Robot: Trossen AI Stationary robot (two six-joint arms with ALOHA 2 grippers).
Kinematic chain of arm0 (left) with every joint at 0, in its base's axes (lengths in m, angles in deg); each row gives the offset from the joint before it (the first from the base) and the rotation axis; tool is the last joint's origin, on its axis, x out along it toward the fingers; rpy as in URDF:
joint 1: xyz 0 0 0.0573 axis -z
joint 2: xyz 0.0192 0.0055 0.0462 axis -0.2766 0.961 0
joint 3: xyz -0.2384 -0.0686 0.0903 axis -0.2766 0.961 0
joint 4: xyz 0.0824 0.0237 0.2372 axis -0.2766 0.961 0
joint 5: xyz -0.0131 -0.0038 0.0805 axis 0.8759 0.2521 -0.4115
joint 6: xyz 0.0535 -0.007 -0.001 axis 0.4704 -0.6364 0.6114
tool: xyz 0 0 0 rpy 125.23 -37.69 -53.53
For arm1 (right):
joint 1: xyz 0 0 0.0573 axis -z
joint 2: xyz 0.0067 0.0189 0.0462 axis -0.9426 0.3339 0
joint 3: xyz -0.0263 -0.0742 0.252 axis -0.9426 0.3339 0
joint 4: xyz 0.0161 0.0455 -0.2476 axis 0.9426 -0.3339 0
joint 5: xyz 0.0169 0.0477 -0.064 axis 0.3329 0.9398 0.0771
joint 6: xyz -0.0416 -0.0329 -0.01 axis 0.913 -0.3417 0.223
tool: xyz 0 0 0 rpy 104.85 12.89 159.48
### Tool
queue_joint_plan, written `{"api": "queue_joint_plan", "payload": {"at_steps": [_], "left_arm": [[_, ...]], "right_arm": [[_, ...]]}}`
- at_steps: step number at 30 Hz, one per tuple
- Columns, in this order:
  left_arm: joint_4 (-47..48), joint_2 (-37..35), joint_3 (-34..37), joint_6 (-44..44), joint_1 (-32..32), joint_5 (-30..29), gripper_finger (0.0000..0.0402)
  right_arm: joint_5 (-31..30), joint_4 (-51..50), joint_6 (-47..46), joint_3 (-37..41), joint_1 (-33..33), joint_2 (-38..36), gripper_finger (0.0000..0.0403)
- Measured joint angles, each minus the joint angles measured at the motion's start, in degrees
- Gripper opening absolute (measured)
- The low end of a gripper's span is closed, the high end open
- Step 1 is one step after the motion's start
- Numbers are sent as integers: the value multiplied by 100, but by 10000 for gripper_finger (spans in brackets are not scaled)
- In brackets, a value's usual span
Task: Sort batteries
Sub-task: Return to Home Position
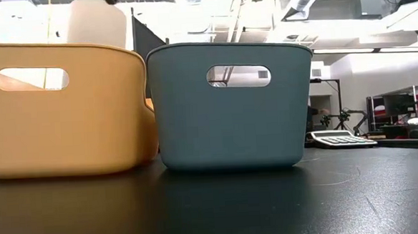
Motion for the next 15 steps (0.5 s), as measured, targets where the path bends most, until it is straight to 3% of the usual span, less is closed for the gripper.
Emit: {"api": "queue_joint_plan", "payload": {"at_steps": [2,4,9,15], "left_arm": [[270,-227,0,2,-269,159,1],[671,-536,0,1,-359,137,1],[1899,-1542,21,-80,52,-513,1],[1618,-2628,1014,6,738,-1390,0]], "right_arm": [[389,1013,306,766,173,-365,3],[408,1632,348,1574,272,-831,2],[408,2809,266,3722,152,-2431,1],[425,4460,246,6242,-362,-4233,0]]}}
